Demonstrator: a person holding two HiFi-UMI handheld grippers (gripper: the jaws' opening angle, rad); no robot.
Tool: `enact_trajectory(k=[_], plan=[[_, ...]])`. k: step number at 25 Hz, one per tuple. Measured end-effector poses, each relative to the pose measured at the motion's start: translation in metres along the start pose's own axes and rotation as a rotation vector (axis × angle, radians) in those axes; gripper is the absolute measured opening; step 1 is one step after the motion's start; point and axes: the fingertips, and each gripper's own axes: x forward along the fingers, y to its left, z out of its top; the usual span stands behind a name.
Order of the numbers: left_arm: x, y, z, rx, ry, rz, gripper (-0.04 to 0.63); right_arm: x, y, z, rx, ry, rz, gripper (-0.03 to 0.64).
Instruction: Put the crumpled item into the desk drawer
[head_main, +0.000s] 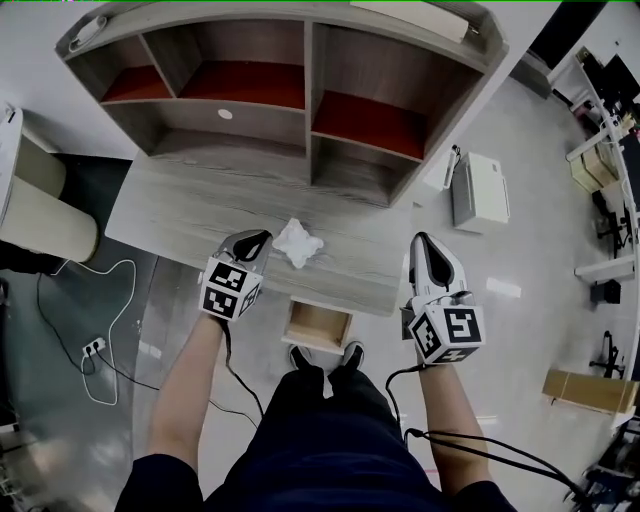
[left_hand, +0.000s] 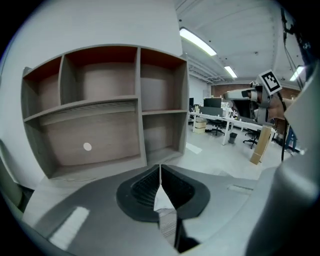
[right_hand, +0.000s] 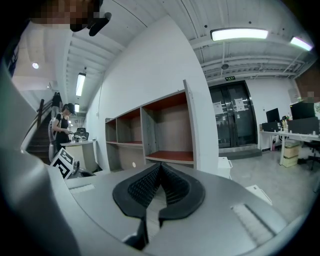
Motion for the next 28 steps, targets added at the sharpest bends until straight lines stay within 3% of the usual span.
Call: enact_trajectory(k=[12, 16, 23, 25, 28], plan=[[0.058, -0.016, -0.051, -0.031, 0.168, -0.013, 0.012, -0.016, -0.034, -0.017, 0.013, 0.035, -0.049, 0.006], [0.073, -0.019, -0.074, -0.057, 0.24, -0.034, 0.056, -0.02, -0.04, -0.022, 0.015, 0.045, -0.057, 0.006], [0.098, -0.023, -0.11, -0.017, 0.39, -0.06, 0.063, -0.034, -0.055, -0.034, 0.021, 0.071, -0.094, 0.006], [0.104, -0.024, -0.13, -0.08, 0.458, -0.054, 0.063, -0.038, -0.061, -0.037, 0.026, 0.073, -0.111, 0.006], [0.103, -0.031, -0.154, -0.296, 0.477, -0.023, 0.063, -0.046, -0.07, -0.041, 0.037, 0.077, -0.134, 0.006]])
